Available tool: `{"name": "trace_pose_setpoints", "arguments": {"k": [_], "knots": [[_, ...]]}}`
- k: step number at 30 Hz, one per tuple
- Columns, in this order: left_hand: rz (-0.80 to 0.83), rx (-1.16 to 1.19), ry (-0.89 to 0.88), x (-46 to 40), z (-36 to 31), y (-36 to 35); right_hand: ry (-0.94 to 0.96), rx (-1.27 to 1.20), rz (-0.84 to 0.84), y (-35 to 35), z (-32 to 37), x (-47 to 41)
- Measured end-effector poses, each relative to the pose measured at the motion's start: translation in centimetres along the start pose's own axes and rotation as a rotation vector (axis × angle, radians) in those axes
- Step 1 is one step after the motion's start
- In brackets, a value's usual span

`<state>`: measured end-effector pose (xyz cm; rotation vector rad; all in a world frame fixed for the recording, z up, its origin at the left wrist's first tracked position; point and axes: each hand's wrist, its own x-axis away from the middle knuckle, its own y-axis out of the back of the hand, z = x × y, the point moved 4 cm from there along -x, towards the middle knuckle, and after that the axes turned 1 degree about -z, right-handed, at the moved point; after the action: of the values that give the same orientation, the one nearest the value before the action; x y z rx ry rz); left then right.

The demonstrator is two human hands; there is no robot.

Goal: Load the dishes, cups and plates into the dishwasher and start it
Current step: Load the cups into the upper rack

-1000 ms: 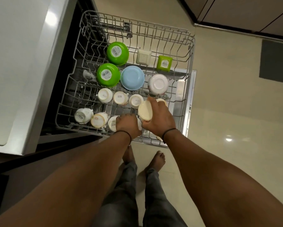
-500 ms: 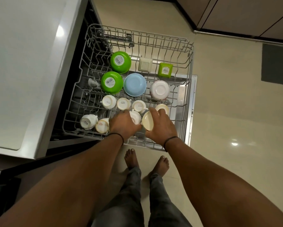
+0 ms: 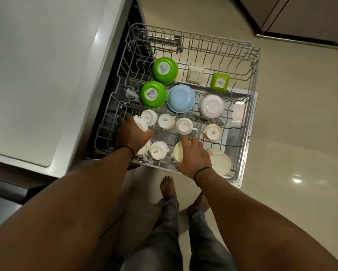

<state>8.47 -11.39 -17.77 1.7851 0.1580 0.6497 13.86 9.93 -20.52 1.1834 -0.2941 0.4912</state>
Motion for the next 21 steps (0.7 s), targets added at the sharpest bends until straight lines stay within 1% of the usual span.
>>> {"name": "trace_pose_setpoints", "arguments": {"k": [8,10,12,17,19,21], "knots": [[-0.088,0.234,0.222,-3.6,2.2,-0.3,-0.007,0.078,0.026,-1.0,1.1,-1.5],[-0.115,0.319,0.301,-4.8,2.6,-0.4,-0.01,0.067,0.055,-1.2,0.8,-1.6],[-0.128,0.39,0.344,-5.7,3.0,-0.7,-0.001,0.052,0.091,-1.3,0.6,-1.5],[-0.101,0.407,0.305,-7.7,3.0,-1.4,0.025,0.02,0.171,-1.2,0.5,-1.8],[-0.089,0.428,0.311,-8.6,3.0,-1.8,0.05,-0.007,0.184,-1.0,0.2,-2.1],[-0.085,0.441,0.327,-9.1,3.2,-2.2,0.079,-0.046,0.163,-0.8,-0.2,-2.3]]}}
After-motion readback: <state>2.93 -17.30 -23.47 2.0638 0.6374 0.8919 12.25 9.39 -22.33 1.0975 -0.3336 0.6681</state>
